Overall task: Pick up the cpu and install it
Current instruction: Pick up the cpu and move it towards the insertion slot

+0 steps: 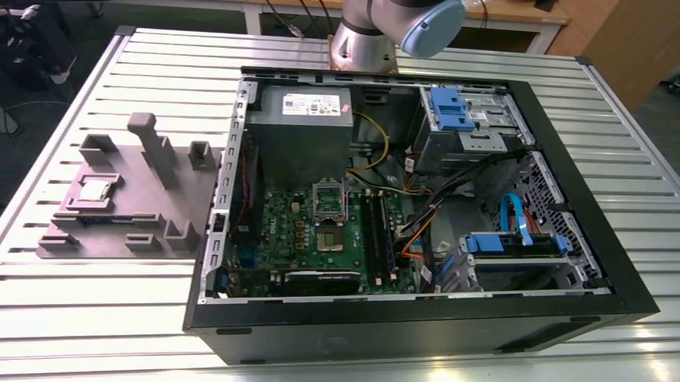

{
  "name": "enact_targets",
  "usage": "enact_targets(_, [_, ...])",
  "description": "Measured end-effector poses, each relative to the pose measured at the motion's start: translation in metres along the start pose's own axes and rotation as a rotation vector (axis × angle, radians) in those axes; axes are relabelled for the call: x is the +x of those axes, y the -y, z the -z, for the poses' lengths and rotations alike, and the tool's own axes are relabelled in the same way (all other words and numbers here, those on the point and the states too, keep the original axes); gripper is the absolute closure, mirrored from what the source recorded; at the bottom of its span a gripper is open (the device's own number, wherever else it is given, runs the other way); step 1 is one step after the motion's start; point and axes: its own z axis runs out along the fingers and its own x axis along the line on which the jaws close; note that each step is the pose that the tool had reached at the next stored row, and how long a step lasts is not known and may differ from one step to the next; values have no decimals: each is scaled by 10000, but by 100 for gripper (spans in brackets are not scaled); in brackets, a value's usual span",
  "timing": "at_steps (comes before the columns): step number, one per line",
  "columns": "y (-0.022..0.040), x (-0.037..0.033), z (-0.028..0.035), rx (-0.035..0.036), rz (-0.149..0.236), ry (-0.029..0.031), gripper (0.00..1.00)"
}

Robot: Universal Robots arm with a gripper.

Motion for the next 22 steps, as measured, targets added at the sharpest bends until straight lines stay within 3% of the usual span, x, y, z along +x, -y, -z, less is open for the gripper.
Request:
enact_targets(12, [1,2,-22,0,0,0,12])
enact_targets(14, [4,10,-76,0,0,0,12])
enact_targets(22, [5,18,-97,0,26,0,12])
